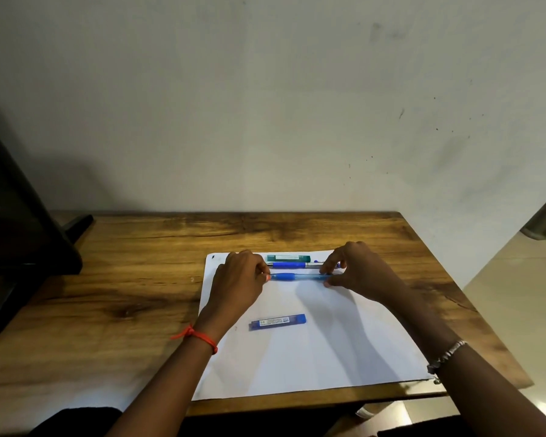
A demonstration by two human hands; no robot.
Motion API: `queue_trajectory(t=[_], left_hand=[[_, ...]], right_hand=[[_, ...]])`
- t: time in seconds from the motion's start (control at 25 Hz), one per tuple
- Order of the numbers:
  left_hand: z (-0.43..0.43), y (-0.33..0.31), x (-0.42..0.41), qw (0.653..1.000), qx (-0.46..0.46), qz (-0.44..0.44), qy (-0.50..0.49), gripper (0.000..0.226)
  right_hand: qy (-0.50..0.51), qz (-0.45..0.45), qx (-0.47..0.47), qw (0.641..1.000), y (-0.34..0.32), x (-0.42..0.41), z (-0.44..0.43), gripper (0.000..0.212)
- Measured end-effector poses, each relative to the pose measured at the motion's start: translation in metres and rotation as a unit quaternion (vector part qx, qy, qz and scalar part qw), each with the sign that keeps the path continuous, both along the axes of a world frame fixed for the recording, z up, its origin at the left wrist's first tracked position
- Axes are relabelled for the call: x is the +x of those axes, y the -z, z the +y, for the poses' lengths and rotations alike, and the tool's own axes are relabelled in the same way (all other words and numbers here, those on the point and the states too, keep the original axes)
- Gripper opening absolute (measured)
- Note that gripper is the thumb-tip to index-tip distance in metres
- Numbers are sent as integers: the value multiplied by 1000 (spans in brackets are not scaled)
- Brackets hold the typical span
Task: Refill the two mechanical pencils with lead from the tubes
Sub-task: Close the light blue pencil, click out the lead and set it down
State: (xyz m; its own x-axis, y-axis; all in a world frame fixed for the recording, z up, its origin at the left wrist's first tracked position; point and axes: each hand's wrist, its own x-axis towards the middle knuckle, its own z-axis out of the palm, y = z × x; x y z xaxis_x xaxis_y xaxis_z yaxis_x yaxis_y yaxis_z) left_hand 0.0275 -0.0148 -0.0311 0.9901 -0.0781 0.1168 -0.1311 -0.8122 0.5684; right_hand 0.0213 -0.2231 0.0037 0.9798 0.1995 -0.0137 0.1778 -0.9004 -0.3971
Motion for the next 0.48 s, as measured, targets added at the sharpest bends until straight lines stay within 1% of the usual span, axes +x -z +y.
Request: queue_trajectory(t=[0.12,0.32,0.48], left_hand=[[1,0,0,1000,-5,6,3,20],[4,-2,2,999,-44,21,10,18],[5,-2,3,998,-48,33,21,21]], right_hand=[[-2,5,-1,1000,0,0,0,24],[-4,7,6,1000,1,1,-1,26],[-11,6,-2,1000,2,1,0,27]])
